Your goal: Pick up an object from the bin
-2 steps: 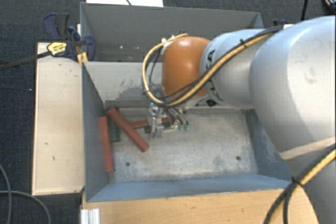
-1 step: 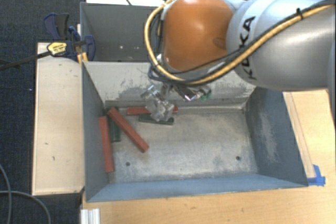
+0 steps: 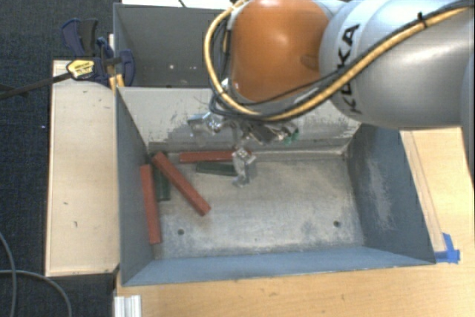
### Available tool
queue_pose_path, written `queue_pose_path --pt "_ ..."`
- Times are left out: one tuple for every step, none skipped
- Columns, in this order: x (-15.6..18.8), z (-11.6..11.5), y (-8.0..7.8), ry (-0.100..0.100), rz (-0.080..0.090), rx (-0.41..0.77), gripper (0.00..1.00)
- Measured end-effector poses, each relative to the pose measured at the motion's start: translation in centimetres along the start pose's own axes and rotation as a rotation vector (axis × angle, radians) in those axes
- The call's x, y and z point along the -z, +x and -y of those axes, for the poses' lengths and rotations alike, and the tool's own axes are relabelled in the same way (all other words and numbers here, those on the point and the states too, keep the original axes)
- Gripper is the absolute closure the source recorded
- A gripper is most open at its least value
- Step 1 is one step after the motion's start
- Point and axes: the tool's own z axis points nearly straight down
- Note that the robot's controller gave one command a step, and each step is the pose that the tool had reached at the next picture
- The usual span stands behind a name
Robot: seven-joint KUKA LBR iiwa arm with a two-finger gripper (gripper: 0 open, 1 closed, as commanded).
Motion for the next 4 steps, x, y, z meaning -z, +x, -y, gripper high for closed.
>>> queue_pose_path --pt "-12.4 -4.6 2.8 -0.005 -0.009 0.156 0.00" --pt "-4.7 -5.1 3.3 0.002 0.004 0.269 0.00" --pt "-15.6 -2.2 -3.6 0.000 0.001 0.297 0.00" --pt "-15.4 1.6 -0.7 0.000 -0.002 0.179 0.00"
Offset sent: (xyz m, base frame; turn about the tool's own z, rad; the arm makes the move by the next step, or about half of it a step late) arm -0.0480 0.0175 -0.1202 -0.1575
